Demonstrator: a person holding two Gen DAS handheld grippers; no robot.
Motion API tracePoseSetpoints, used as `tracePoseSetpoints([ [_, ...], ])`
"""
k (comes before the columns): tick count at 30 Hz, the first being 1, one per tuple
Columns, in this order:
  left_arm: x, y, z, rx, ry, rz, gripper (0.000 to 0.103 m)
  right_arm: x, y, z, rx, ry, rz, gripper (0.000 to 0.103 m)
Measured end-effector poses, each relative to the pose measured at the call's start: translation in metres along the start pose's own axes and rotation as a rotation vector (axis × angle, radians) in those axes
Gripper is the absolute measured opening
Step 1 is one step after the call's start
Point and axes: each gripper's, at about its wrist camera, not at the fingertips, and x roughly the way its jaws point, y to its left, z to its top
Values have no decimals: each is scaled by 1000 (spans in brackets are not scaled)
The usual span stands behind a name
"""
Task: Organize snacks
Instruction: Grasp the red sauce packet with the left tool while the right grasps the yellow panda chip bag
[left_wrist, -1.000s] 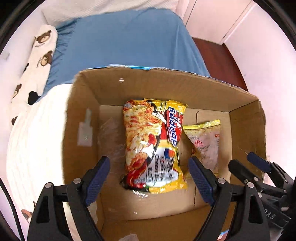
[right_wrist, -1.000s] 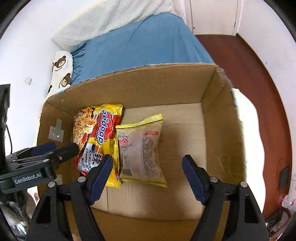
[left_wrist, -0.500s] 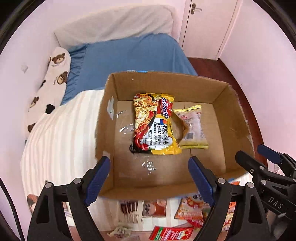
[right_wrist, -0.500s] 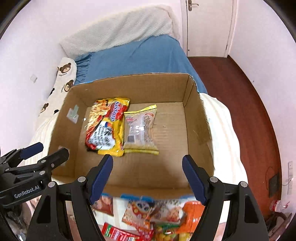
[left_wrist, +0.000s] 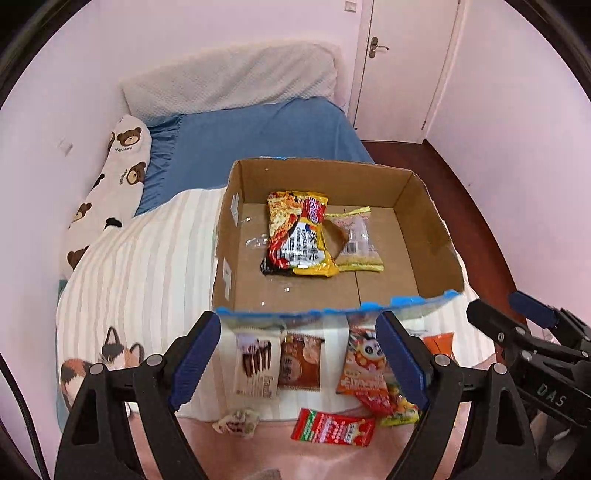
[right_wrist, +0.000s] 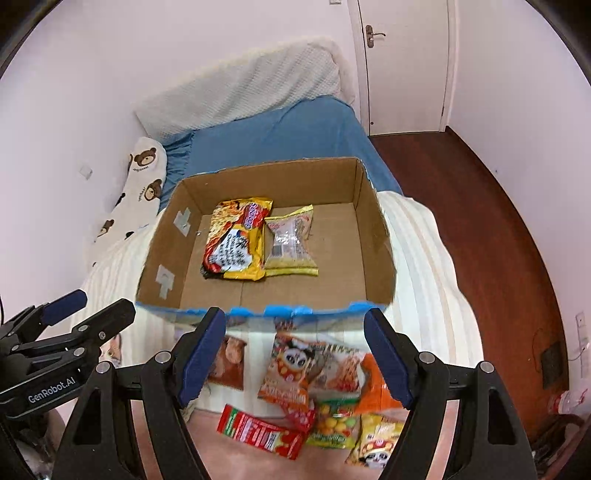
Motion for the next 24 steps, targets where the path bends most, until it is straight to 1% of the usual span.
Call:
tracePoseSetpoints([
  [1, -3, 0, -6, -8, 3, -11, 86, -3, -1, -5, 7, 1, 10, 101],
  [3, -4, 2, -15, -16, 18, -12, 86, -6, -4, -15, 12, 6, 19, 101],
  [6, 5, 4, -36, -20, 66, -7, 86, -2, -13, -32, 33, 43, 15, 101],
  [9, 29, 11, -65, -49, 168, 3, 86, 11, -30, -53, 86, 108, 7, 101],
  [11, 56, 22, -90, -130, 276, -23, 86, 24, -43, -70, 133, 166, 5, 101],
  [13, 89, 32, -117, -242, 400, -82, 86, 36, -55, -86, 177, 218, 4, 101],
  [15, 119, 37, -139, -342, 516, -142, 86, 47, -69, -101, 218, 254, -16, 101],
  [16, 137, 38, -154, -412, 588, -174, 84, 52, -75, -108, 240, 272, -27, 101],
  [19, 171, 35, -179, -545, 700, -233, 84, 64, -99, -126, 313, 317, -52, 101],
  [21, 191, 31, -191, -646, 760, -281, 84, 71, -109, -132, 330, 333, -68, 101],
  [24, 215, 25, -201, -790, 814, -324, 84, 76, -117, -134, 335, 336, -93, 101],
])
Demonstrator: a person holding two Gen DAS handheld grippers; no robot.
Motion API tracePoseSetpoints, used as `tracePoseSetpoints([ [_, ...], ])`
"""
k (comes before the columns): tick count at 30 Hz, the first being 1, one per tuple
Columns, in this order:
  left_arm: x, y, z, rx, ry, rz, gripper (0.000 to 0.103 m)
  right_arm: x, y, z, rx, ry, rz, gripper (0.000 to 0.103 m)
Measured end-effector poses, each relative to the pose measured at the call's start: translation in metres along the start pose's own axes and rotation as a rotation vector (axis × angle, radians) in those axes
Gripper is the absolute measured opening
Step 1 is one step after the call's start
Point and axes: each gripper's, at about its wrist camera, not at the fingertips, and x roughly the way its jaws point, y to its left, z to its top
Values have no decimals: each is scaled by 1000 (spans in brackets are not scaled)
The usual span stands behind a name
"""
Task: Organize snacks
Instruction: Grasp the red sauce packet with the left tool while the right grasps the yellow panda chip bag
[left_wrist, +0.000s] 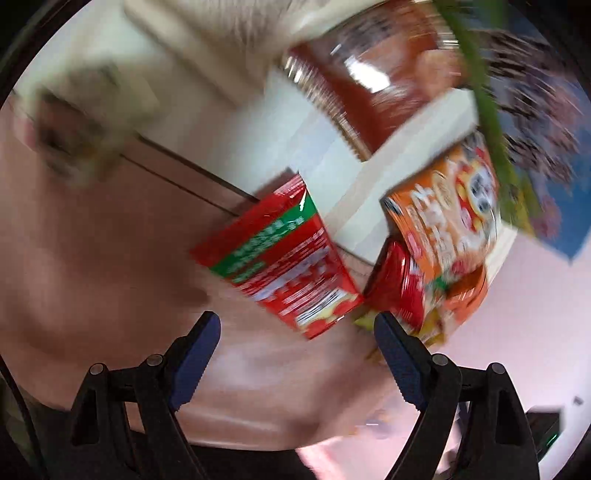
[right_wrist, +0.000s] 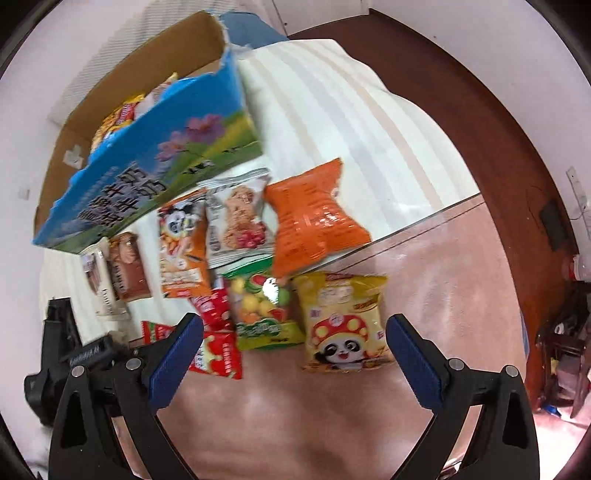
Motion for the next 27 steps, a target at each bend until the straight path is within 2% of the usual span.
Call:
tracePoseSetpoints([
  [3, 22, -1, 10, -101, 27, -33, 84, 3, -6, 4, 7, -4, -19, 101],
  [7, 27, -7, 10, -111, -32, 11, 84, 14, -14, 8, 8, 10, -52, 101],
  [8, 29, -9, 7, -81, -42, 25, 83, 17, -16, 9, 3, 22, -59, 101],
  [10, 28, -21, 1, 27, -61, 98, 67, 28, -18, 9, -12, 51, -82, 101],
  [11, 28, -25, -2, 64, -70, 117, 67, 34, -19, 9, -21, 64, -90, 101],
  [14, 24, -34, -11, 197, -89, 193, 55, 52, -21, 6, -45, 112, -109, 101],
  [19, 2, -44, -19, 340, -185, 343, 55, 78, -25, 3, -37, 166, -114, 99],
  [22, -14, -41, -19, 346, -193, 301, 55, 87, -26, 0, -25, 185, -99, 96],
  [24, -19, -35, -18, 308, -146, 247, 55, 92, -27, -2, -18, 193, -91, 91],
  [26, -17, -26, -16, 240, -105, 166, 56, 97, -30, -4, -5, 200, -84, 76],
  [27, -14, -20, -17, 195, -83, 121, 56, 98, -31, -4, -7, 199, -93, 73],
])
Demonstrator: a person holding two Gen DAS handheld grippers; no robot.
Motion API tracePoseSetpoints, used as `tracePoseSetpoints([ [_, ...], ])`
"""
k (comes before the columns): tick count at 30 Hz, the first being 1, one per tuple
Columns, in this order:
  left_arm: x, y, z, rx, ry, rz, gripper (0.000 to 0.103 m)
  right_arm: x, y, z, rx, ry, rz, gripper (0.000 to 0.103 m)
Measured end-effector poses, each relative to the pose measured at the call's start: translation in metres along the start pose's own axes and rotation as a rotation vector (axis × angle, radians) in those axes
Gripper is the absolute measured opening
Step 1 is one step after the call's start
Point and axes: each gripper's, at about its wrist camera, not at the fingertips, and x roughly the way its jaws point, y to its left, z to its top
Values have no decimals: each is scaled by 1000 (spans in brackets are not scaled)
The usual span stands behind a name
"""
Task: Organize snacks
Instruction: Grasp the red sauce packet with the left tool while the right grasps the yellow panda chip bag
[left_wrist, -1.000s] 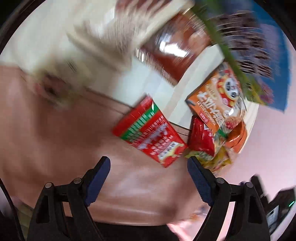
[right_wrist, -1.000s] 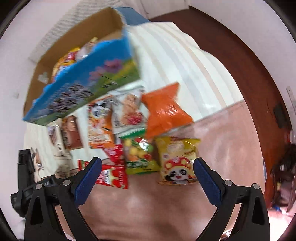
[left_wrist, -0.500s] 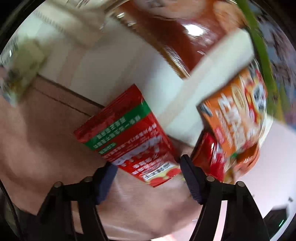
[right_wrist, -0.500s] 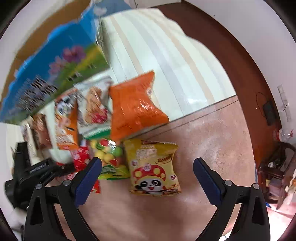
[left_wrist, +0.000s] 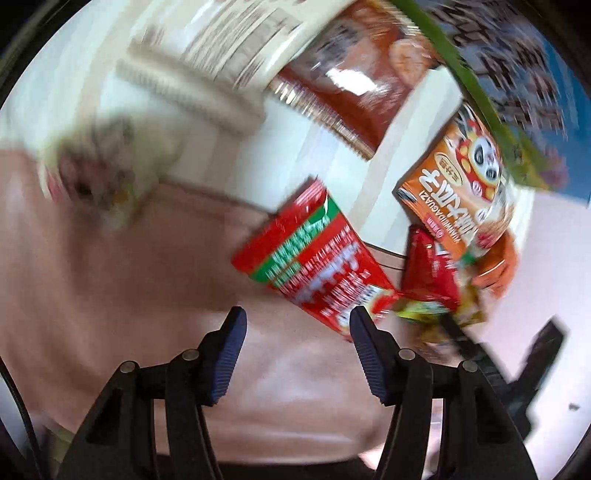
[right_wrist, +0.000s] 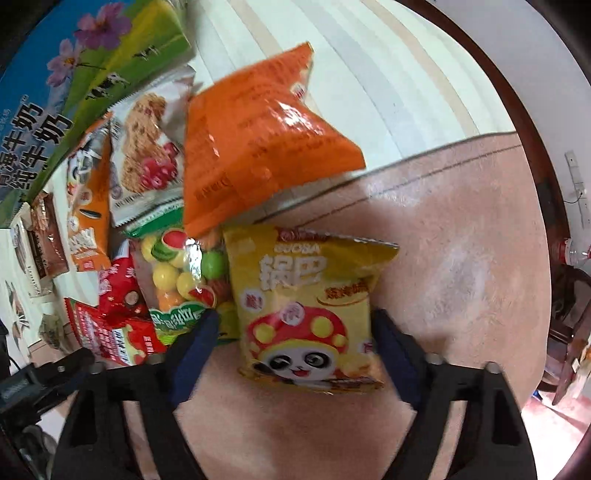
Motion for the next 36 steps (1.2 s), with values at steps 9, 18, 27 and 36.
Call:
tracePoseSetpoints([
  [9, 48, 8, 13, -323, 55, -165, 69, 3, 1, -8, -28, 6, -14, 70],
  [18, 45, -45, 12, -11, -37, 92, 59, 13, 30, -30, -80, 6, -62, 64],
  [27, 41, -83, -16, 559, -29, 442, 59, 27, 40, -66, -148, 118, 23, 61],
  [36, 68, -80, 3, 249, -15, 240, 73, 43, 47, -73, -62, 94, 55, 70],
])
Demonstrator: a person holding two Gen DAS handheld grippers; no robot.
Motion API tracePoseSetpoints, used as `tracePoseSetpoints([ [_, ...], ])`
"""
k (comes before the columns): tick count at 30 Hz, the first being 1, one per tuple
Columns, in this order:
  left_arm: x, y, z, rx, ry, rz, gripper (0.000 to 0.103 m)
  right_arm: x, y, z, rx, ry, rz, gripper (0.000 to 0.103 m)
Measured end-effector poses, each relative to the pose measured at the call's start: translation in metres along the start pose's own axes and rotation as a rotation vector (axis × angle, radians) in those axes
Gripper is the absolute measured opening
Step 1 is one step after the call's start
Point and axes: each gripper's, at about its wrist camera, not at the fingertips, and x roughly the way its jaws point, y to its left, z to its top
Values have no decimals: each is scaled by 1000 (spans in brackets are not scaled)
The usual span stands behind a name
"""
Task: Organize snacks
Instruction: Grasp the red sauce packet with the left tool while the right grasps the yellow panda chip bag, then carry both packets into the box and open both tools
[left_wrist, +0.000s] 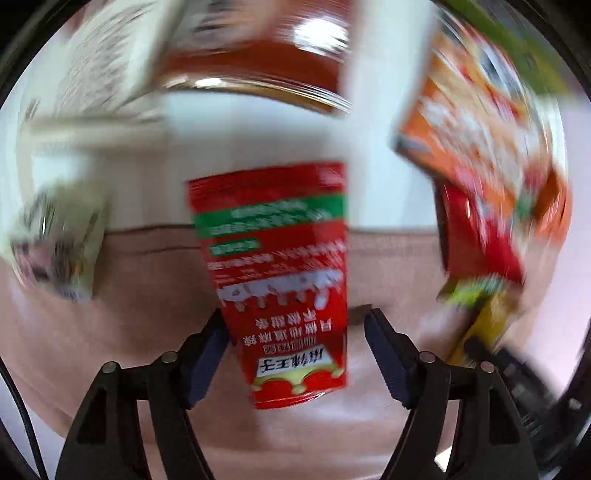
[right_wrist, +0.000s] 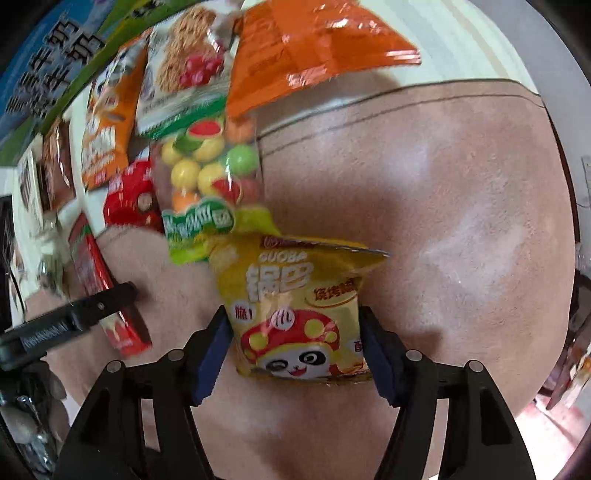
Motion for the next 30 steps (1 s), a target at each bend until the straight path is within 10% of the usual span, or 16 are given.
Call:
tracePoseSetpoints([
  [3, -5, 13, -1, -125, -42, -71, 67, -2, 5, -2, -19, -43, -21, 69],
  [6, -13, 10, -14, -22, -100, 8, 51, -3, 15, -7, -68, -56, -41, 61],
  [11, -7, -38, -23, 233, -131, 160, 57, -3, 43, -12, -155, -54, -20, 61],
  [20, -29, 20, -11, 190, -135, 143, 51, 6, 40, 0, -120, -48, 3, 59],
  [30, -91, -1, -29, 225, -201, 127, 49, -31, 27, -10, -155, -93, 57, 53],
])
